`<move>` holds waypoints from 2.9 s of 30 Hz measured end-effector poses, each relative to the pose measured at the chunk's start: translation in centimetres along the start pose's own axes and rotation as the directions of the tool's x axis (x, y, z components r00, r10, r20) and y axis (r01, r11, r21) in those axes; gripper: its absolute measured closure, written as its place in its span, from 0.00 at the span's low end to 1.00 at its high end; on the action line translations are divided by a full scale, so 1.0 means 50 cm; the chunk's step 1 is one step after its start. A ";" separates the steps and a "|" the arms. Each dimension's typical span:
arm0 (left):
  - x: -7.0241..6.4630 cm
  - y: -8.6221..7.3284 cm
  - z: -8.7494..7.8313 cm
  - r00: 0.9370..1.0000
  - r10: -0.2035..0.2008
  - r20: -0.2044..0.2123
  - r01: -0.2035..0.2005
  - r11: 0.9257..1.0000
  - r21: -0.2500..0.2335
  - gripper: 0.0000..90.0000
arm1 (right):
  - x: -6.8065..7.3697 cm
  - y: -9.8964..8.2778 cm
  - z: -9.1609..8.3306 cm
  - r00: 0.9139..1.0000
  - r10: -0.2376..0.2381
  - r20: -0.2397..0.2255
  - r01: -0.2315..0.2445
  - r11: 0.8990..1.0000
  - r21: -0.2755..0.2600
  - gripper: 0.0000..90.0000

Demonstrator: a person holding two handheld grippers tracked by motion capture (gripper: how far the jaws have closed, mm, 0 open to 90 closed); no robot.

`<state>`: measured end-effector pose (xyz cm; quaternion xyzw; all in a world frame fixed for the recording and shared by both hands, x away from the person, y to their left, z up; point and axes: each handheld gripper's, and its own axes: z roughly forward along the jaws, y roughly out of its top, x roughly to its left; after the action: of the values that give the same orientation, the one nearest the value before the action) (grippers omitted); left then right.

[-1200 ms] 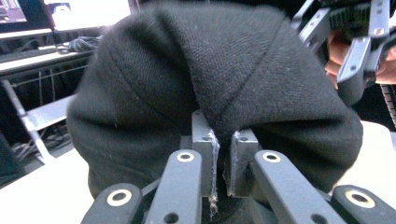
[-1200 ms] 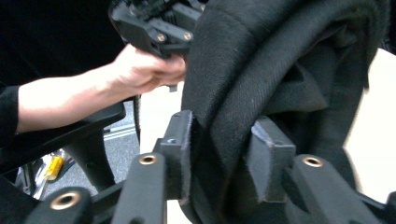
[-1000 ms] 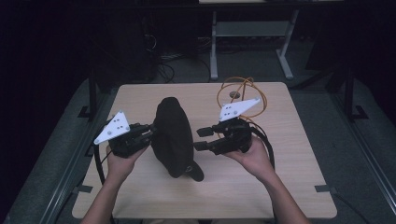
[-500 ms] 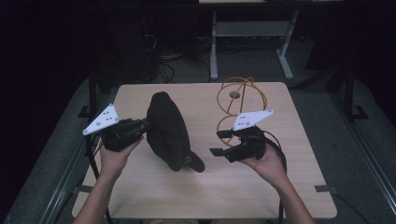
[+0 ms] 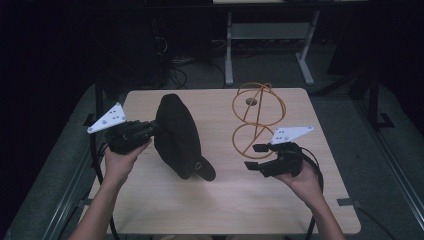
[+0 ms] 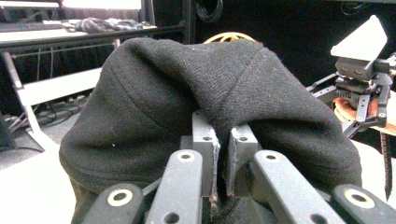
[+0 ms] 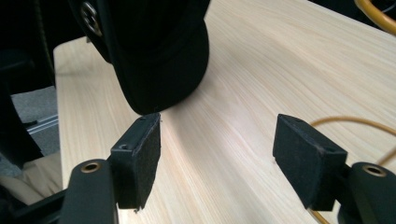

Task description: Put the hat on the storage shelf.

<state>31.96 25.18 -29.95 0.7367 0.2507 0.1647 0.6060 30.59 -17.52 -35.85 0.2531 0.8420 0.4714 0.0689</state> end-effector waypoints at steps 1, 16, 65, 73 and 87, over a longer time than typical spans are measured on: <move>0.001 0.002 0.001 1.000 0.003 0.001 -0.003 1.000 0.007 0.94 | -0.001 -0.005 -0.002 1.000 0.006 0.006 -0.006 1.000 0.000 0.35; 0.008 0.042 0.015 1.000 0.007 0.027 -0.009 0.998 0.057 0.94 | -0.026 -0.099 -0.032 0.994 0.076 0.074 -0.077 0.997 0.001 0.31; 0.010 0.186 0.196 0.990 0.014 0.139 -0.025 0.997 0.079 0.94 | -0.081 -0.197 -0.111 0.969 0.167 0.182 -0.161 0.986 -0.047 0.28; 0.012 0.221 0.238 0.986 0.017 0.168 -0.032 0.996 0.086 0.94 | -0.086 -0.201 -0.121 0.965 0.175 0.195 -0.164 0.984 -0.068 0.28; -0.005 0.295 0.344 0.974 0.062 0.216 -0.089 0.989 0.118 0.94 | -0.105 -0.217 -0.160 0.948 0.222 0.227 -0.195 0.971 -0.136 0.28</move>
<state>43.69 9.03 -19.17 0.7961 0.1666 0.0919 0.5744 28.37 -30.81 -41.15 0.3919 0.7680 0.4885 0.1342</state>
